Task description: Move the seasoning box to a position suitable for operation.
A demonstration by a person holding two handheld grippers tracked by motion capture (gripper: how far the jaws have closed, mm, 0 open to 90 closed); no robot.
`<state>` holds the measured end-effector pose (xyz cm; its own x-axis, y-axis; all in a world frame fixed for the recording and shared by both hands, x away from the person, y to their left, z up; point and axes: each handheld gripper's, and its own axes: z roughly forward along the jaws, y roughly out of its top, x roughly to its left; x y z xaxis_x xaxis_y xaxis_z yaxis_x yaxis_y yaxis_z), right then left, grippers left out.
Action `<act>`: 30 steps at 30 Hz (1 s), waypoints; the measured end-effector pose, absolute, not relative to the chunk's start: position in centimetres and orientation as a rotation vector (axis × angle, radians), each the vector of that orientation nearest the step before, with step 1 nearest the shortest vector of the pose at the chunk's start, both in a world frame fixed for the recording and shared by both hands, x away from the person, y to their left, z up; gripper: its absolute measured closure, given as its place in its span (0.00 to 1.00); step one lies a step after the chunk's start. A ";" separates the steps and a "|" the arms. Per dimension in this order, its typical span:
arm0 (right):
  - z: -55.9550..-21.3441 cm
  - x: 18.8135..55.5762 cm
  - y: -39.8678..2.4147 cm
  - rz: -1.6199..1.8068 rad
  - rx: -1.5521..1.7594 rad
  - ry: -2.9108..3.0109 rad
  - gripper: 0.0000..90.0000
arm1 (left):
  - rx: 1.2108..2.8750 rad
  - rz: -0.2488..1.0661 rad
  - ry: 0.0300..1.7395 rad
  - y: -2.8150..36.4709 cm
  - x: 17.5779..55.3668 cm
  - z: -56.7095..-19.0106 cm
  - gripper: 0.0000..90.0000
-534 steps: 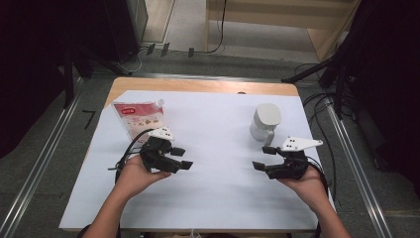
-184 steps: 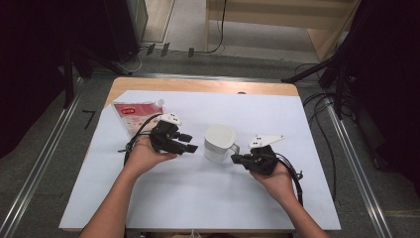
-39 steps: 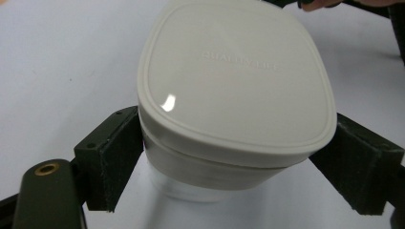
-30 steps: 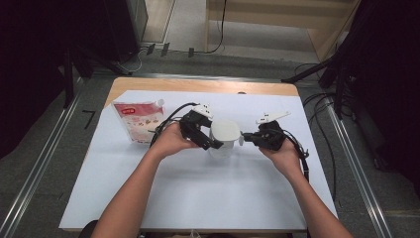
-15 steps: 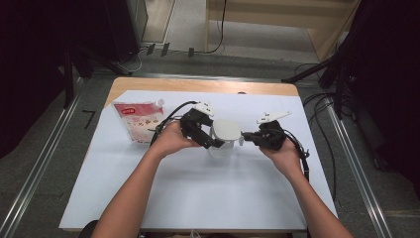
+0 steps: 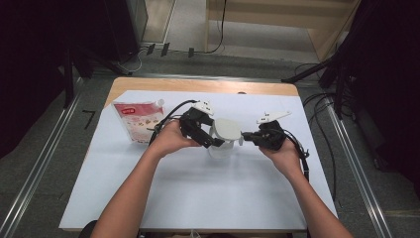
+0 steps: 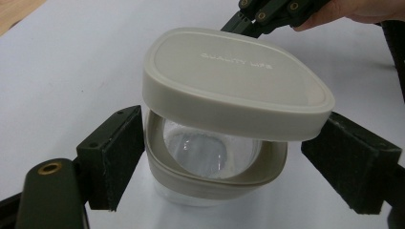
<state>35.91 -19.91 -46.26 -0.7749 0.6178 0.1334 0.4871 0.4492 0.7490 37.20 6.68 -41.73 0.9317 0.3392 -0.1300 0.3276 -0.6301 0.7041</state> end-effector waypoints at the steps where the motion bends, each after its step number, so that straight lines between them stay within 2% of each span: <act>1: -46.3 35.9 -19.9 1.232 0.975 2.536 1.00 | 2.304 0.014 0.467 6.7 37.2 -41.7 0.18; 13: -46.3 35.9 -19.9 1.230 0.981 2.534 1.00 | 2.280 0.023 0.473 6.9 36.9 -40.9 0.21; 15: -46.3 35.9 -19.9 1.229 0.982 2.536 1.00 | 2.218 -0.035 0.455 7.1 36.9 -40.4 0.32; 17: -46.3 35.9 -19.9 1.228 0.982 2.537 1.00 | 2.229 -0.021 0.436 6.9 36.8 -40.1 0.34; 22: -46.2 35.9 -19.9 1.230 0.977 2.535 1.00 | 2.295 -0.012 0.370 6.2 36.6 -40.1 0.49; 24: -46.2 35.9 -19.9 1.230 0.979 2.537 1.00 | 2.298 -0.036 0.334 6.2 36.6 -40.0 0.60; 26: -46.1 35.8 -20.0 1.231 0.975 2.536 1.00 | 2.297 -0.054 0.331 6.2 36.5 -40.0 0.66; 28: -46.1 35.8 -20.0 1.232 0.972 2.537 1.00 | 2.293 -0.060 0.326 6.3 36.5 -39.9 0.67; 30: -46.1 35.8 -20.0 1.235 0.972 2.536 1.00 | 2.299 -0.073 0.317 6.4 36.4 -39.6 0.72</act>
<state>35.80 -19.99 -46.09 -0.7766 0.6155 0.1341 0.4850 0.4485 0.7507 36.43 6.37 -39.60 0.9670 0.2044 -0.1519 0.2502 -0.6511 0.7166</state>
